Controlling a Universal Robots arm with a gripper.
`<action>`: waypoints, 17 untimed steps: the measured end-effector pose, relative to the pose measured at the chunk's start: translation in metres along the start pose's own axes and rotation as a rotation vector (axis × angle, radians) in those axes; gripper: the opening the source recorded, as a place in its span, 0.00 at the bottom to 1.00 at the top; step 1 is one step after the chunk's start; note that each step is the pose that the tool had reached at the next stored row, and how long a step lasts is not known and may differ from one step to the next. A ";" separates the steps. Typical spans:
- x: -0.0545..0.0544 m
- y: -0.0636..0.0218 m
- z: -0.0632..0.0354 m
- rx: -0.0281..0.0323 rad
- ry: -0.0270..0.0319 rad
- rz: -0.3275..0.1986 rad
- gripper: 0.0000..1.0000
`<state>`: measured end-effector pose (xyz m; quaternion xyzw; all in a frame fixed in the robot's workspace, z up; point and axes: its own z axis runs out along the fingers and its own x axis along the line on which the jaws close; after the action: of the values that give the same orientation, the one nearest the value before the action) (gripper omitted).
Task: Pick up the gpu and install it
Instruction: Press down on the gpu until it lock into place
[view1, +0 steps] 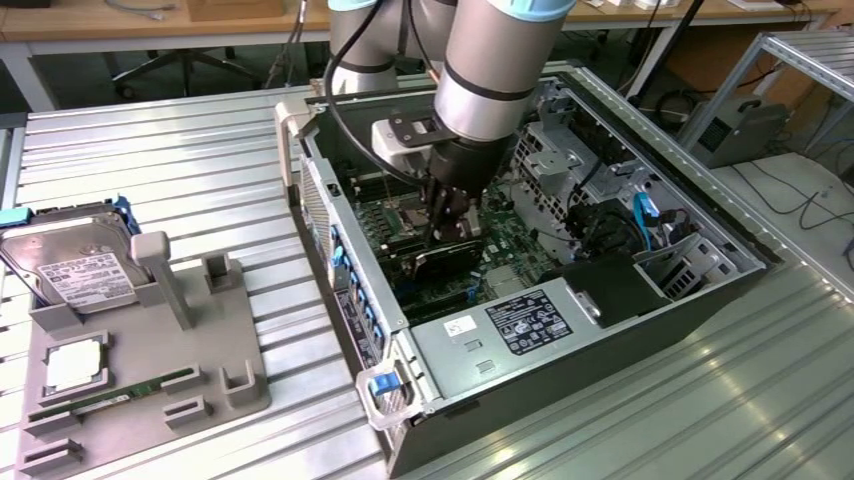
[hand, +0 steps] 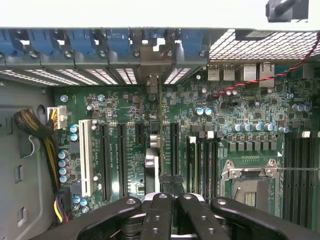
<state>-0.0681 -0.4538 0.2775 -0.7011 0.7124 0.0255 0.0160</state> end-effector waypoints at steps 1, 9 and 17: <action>0.001 -0.0001 -0.0001 -0.0004 -0.0001 0.000 0.11; 0.002 -0.0003 0.0033 -0.0005 -0.0002 0.000 0.11; 0.002 -0.0003 0.0052 -0.0005 -0.0001 0.000 0.11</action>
<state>-0.0679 -0.4559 0.2721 -0.7011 0.7124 0.0257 0.0159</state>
